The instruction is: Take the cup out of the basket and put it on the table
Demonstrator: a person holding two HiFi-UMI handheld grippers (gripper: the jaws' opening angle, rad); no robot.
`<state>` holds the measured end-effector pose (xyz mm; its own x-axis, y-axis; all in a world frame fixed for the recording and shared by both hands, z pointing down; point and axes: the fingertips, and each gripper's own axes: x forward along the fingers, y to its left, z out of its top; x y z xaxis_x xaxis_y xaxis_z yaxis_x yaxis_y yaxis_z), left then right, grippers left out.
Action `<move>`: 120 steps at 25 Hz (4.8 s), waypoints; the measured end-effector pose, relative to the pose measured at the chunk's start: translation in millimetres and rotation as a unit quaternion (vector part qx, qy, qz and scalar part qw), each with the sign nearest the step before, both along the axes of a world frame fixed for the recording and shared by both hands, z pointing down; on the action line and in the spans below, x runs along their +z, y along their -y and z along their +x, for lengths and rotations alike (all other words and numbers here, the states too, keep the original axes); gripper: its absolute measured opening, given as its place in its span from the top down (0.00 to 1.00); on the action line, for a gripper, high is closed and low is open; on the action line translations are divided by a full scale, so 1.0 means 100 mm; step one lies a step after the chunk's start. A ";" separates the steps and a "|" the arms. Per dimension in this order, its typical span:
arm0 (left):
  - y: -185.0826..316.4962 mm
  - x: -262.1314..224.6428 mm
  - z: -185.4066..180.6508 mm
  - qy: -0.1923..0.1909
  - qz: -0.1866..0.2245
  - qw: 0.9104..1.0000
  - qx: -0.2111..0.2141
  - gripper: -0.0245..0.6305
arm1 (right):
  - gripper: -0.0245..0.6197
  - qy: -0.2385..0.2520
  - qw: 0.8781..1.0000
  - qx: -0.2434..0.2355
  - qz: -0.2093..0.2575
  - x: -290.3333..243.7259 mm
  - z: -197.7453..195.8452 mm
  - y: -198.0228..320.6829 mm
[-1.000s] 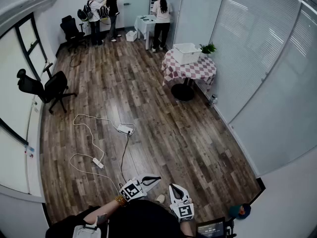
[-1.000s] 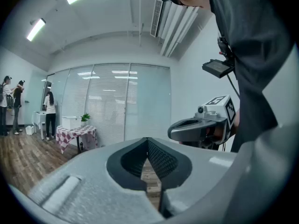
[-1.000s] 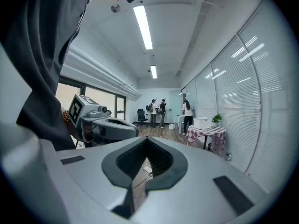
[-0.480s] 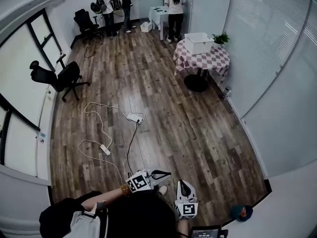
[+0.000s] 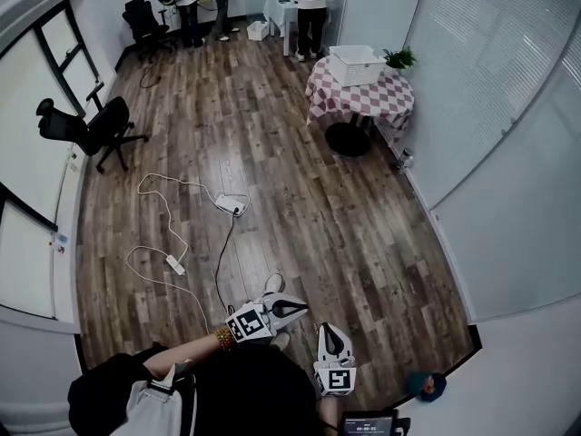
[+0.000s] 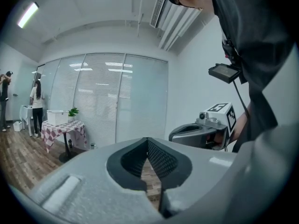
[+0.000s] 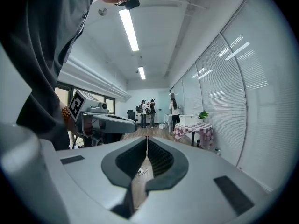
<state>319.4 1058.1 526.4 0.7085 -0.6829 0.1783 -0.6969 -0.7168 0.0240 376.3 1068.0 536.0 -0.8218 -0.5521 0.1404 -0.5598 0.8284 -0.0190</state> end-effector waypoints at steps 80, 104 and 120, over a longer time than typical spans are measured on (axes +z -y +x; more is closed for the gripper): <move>6.02 -0.24 -2.91 0.027 -0.017 0.992 -0.124 0.96 | 0.95 0.018 0.990 -0.137 -0.043 -0.17 -3.07 6.47; 7.08 -0.09 -2.77 0.028 -0.006 0.994 -0.104 0.96 | 0.95 0.029 0.993 -0.114 -0.018 0.05 -2.88 7.46; 7.90 0.02 -2.88 -0.026 -0.005 0.999 -0.030 0.96 | 0.95 -0.032 0.998 -0.048 -0.034 0.01 -2.93 8.06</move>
